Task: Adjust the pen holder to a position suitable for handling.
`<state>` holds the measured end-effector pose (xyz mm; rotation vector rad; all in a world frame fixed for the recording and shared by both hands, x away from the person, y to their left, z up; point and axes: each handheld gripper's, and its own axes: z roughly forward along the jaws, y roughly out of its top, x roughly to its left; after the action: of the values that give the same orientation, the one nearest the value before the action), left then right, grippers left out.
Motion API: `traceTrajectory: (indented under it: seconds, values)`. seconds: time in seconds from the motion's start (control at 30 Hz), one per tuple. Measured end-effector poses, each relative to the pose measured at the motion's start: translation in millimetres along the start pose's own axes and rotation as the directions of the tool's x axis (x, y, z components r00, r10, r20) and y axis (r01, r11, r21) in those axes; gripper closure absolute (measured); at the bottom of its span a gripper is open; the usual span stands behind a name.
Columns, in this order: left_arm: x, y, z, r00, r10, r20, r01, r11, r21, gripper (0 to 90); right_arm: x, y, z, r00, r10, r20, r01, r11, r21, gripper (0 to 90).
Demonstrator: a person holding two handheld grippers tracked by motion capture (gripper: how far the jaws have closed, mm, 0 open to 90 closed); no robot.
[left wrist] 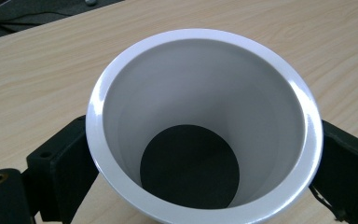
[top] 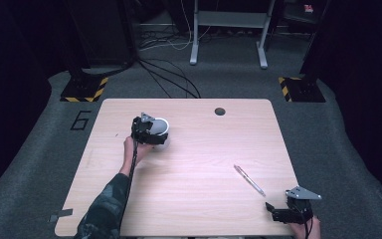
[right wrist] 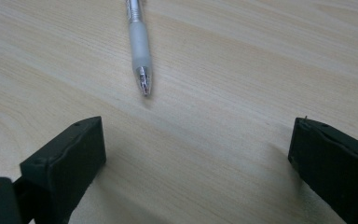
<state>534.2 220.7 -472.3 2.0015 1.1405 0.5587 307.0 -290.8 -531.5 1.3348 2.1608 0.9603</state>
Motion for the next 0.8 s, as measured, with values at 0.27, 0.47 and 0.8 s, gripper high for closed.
traceTrajectory:
  seconds: [0.27, 0.47, 0.8]
  values:
    - [-11.3, -3.9, -2.6, 0.9998, 0.006, 0.020, -0.006, 0.9999, -0.016, 6.3, 0.4, 0.0, -0.1, 1.0000, 0.004, 0.000, -0.004, 1.000, 0.002, 3.3]
    - [-20.6, -4.6, -4.1, 0.9988, 0.020, 0.044, -0.019, 0.9997, -0.013, 6.3, 0.1, 0.0, 0.0, 1.0000, 0.001, 0.000, -0.001, 1.000, 0.000, 3.4]
    - [-39.1, -6.8, -7.3, 0.9967, 0.045, 0.068, -0.044, 0.9990, -0.010, 6.3, 0.1, 0.0, 0.0, 1.0000, 0.001, 0.001, -0.001, 1.000, 0.000, 3.4]
